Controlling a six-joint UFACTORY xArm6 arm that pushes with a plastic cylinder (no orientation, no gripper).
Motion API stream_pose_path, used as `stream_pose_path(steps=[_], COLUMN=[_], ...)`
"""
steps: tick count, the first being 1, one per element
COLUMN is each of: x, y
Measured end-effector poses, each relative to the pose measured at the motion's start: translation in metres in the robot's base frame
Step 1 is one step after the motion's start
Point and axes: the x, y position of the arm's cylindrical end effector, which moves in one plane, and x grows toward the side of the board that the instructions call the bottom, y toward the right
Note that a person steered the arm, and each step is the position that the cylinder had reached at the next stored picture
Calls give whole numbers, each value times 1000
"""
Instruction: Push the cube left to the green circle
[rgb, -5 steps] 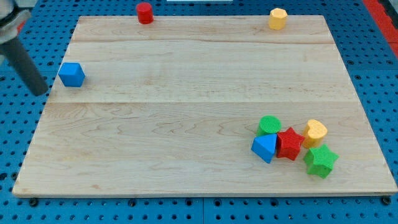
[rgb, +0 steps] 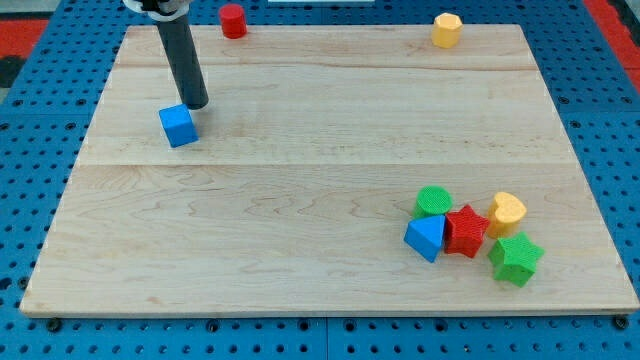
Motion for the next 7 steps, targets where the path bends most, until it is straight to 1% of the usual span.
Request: stream_pose_path(steps=[2,3,4,5,6,7], x=[61,66,67,69,84,100], y=[-5,-45,-53,-100,-102,-42])
